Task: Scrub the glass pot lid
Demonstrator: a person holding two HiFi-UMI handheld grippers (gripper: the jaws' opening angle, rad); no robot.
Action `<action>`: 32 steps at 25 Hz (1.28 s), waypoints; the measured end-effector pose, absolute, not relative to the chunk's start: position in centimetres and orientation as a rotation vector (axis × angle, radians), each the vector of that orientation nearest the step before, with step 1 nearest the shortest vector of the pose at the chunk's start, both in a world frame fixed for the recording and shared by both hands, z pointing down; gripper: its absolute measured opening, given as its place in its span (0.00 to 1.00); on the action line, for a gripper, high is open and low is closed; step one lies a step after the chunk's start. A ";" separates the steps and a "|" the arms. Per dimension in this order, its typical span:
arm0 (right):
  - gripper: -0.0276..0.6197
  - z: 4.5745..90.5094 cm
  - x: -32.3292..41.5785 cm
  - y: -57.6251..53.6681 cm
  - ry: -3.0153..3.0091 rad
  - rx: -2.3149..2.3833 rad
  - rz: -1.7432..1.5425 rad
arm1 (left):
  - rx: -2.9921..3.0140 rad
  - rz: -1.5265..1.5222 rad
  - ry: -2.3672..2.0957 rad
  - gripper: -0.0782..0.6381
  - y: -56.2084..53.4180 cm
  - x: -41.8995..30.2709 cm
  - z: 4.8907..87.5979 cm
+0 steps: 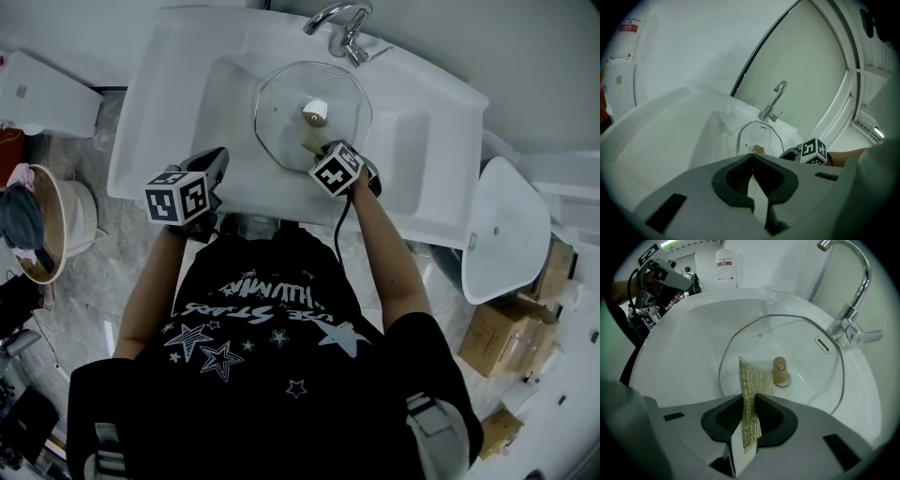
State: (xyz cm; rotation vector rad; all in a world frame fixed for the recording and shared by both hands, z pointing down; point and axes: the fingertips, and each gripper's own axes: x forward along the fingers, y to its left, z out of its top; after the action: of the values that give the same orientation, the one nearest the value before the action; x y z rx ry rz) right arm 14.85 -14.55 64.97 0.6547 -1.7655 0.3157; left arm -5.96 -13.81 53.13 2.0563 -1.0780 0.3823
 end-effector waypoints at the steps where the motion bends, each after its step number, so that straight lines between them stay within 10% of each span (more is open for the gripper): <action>1: 0.16 65.1 14.7 -14.2 -1.766 0.631 0.332 | 2.057 0.382 -1.077 0.12 -13.8 -5.9 53.1; 32: 0.15 61.6 14.2 -15.1 -1.878 0.508 0.225 | 2.048 0.335 -1.097 0.12 -13.8 -6.0 52.3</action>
State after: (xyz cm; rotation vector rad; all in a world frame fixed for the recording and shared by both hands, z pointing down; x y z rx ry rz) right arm 14.23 -15.05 61.60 0.5085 -1.8784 0.2248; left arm -6.04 -13.84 52.25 2.0482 -1.0969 0.3350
